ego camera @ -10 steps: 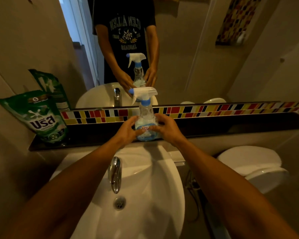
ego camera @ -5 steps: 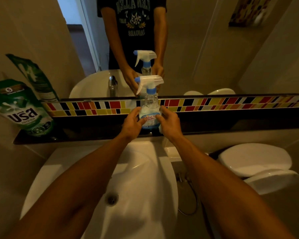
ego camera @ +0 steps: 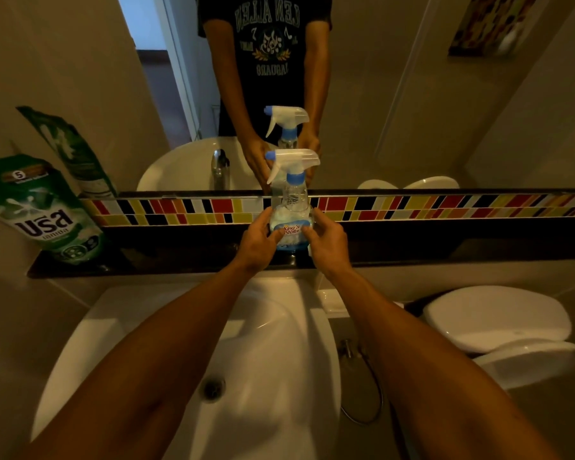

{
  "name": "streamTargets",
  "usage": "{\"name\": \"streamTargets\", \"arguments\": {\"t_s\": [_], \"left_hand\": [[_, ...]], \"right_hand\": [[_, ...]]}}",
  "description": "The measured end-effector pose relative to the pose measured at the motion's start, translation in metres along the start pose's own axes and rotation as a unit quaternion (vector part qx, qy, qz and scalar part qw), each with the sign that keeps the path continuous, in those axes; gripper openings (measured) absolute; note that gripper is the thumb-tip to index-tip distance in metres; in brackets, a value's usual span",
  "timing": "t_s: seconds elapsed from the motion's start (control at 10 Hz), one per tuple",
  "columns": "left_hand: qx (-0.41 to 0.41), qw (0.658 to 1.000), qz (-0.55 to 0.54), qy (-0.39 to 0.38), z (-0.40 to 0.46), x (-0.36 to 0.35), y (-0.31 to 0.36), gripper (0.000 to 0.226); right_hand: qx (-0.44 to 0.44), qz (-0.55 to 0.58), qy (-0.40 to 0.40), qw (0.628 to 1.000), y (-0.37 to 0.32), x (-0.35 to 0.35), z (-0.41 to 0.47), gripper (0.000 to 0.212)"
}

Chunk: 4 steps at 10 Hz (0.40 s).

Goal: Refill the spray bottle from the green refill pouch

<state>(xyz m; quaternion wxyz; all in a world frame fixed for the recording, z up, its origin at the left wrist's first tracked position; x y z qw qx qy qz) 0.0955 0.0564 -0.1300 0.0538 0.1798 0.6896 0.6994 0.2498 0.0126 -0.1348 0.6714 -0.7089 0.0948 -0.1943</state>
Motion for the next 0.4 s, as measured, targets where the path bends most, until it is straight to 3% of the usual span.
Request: {"name": "streamTargets", "arguments": {"t_s": [0.2,0.4], "left_hand": [[0.031,0.997,0.068,0.004,-0.008,0.011,0.0,0.063],[0.054,0.979,0.182,0.076,-0.029,0.053,0.012,0.066]], "right_hand": [[-0.002,-0.001,0.047,0.999,-0.004,-0.002,-0.013,0.059],[0.024,0.055,0.089,0.994,-0.034,0.003,-0.041,0.044]]}}
Point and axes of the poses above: each hand's wrist, its own z-axis towards the middle knuckle, its own x-axis out of the back of the hand, y = z × x, the point moved 3 cm from there along z, towards the middle knuckle, and after that the axes turned 3 degrees about z, right-handed, at the moved point
